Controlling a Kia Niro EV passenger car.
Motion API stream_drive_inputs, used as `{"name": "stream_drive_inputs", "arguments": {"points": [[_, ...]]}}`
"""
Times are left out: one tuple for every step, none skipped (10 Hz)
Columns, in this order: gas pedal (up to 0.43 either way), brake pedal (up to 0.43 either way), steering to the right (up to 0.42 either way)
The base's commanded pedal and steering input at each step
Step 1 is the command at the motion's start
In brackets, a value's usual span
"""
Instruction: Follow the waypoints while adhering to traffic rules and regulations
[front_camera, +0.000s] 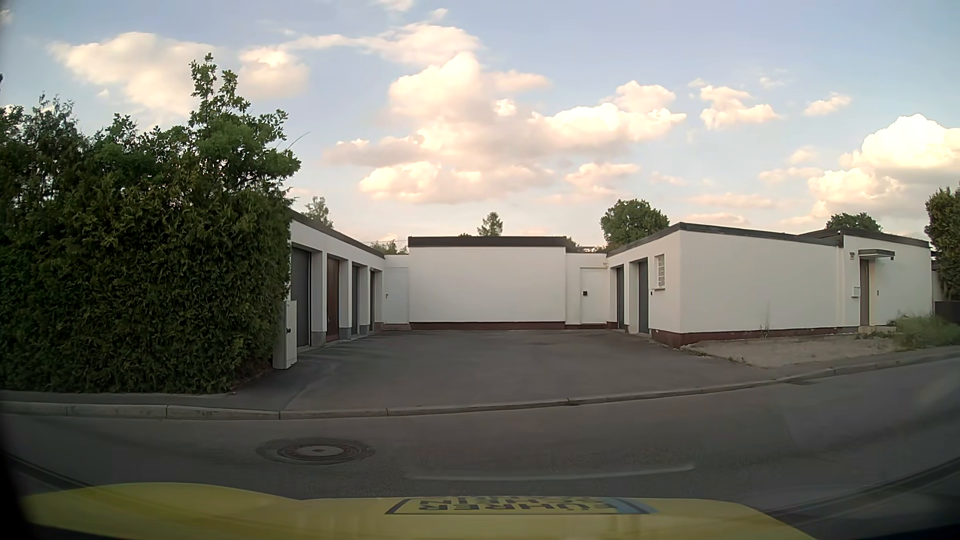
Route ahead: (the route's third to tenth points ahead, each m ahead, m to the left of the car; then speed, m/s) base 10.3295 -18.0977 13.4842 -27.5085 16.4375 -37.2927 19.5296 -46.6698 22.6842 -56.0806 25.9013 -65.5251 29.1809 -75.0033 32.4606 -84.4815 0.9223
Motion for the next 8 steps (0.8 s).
{"name": "stream_drive_inputs", "arguments": {"points": [[0.020,0.000,0.226],[0.028,0.000,0.227],[0.028,0.000,0.235],[0.028,0.000,0.245],[0.028,0.000,0.265],[0.028,0.000,0.293],[0.028,0.000,0.317],[0.028,0.000,0.349]]}}
